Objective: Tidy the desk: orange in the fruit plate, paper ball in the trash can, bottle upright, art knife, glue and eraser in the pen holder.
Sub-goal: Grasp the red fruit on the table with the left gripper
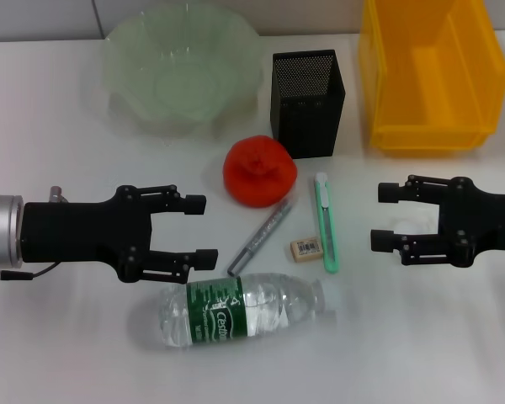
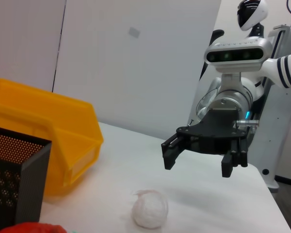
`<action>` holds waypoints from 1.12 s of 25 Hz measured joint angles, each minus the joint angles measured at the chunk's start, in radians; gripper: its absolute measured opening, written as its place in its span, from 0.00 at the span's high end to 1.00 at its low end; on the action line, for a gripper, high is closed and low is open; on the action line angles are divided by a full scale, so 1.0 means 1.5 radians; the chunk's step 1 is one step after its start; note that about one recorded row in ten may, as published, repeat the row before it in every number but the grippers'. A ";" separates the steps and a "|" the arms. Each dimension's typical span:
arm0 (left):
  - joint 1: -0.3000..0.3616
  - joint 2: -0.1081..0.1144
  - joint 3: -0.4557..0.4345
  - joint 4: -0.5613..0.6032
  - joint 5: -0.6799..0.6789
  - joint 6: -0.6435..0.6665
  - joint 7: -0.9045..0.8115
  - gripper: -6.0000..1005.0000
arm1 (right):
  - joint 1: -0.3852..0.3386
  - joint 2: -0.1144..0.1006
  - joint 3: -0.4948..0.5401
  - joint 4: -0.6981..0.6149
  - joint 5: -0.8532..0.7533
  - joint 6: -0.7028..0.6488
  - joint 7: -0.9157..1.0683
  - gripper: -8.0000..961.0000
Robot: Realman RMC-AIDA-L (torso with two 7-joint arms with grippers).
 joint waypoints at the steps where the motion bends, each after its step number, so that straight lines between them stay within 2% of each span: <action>1: 0.000 0.000 0.000 0.000 0.000 -0.001 0.000 0.18 | 0.000 0.000 0.000 0.000 0.000 0.000 -0.001 0.15; 8: -0.002 0.001 -0.004 0.000 0.017 -0.009 -0.005 0.18 | 0.007 0.000 0.001 0.003 0.000 0.004 -0.004 0.15; 18: -0.013 -0.006 -0.009 0.005 0.024 -0.012 -0.006 0.18 | 0.010 0.000 0.001 0.005 0.002 0.010 -0.004 0.15; 20: -0.020 -0.013 -0.026 0.007 0.022 -0.011 -0.006 0.18 | 0.007 0.000 0.001 0.005 0.002 0.012 -0.004 0.15; 24: -0.035 -0.042 -0.098 0.015 0.022 -0.041 0.001 0.18 | 0.003 0.002 0.001 0.005 0.002 0.014 -0.004 0.15; 25: -0.037 -0.059 -0.112 0.037 0.025 -0.095 0.004 0.18 | 0.000 0.002 0.001 0.006 0.001 0.014 -0.004 0.15; 26: -0.037 -0.059 -0.112 0.037 0.025 -0.095 0.004 0.18 | 0.000 0.002 0.001 0.006 0.001 0.014 -0.004 0.15; 28: -0.037 -0.074 -0.112 0.055 0.026 -0.147 0.012 0.18 | -0.004 0.002 0.001 0.006 0.001 0.014 -0.004 0.15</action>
